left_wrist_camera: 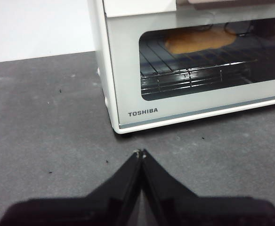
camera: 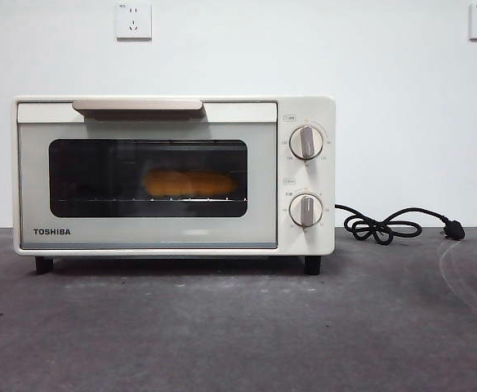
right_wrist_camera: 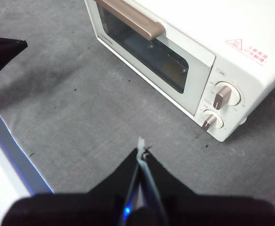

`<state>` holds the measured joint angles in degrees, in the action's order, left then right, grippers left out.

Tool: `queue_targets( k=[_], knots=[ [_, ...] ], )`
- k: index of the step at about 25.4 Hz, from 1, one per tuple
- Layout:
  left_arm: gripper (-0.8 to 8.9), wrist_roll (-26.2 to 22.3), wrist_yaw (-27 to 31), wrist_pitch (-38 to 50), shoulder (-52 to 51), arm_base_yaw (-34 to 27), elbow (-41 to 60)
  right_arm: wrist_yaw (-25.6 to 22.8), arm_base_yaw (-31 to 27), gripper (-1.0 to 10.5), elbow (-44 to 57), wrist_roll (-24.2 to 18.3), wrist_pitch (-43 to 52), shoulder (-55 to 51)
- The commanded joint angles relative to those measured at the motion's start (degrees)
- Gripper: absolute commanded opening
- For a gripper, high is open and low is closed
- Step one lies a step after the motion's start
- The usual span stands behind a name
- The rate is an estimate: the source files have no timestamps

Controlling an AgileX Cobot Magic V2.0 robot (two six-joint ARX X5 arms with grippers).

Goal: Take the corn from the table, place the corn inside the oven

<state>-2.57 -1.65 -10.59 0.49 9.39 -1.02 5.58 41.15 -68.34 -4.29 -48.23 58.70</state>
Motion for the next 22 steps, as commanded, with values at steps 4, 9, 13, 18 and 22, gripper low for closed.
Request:
queue_targets(
  k=[4,9,13,18,22],
  knots=[
    [-0.04,-0.04,-0.33,0.98,-0.13,-0.92,0.44,-0.07,-0.02,0.0,0.07,-0.24,0.22,0.07],
    [-0.04,-0.04,-0.26,1.07,-0.13,-2.6,0.44,-0.07,-0.02,0.0,0.07,-0.24,0.22,0.07],
    [-0.04,-0.04,-0.24,1.07,-0.13,-4.15,0.44,-0.07,-0.02,0.0,0.07,-0.24,0.22,0.07],
    [-0.04,-0.04,-0.24,1.07,-0.13,-5.46,0.44,-0.07,-0.02,0.0,0.07,-0.22,0.22,0.07],
    [-0.04,-0.04,-0.24,1.07,-0.11,-6.08,0.44,-0.07,-0.02,0.0,0.07,-0.24,0.22,0.07]
  ],
)
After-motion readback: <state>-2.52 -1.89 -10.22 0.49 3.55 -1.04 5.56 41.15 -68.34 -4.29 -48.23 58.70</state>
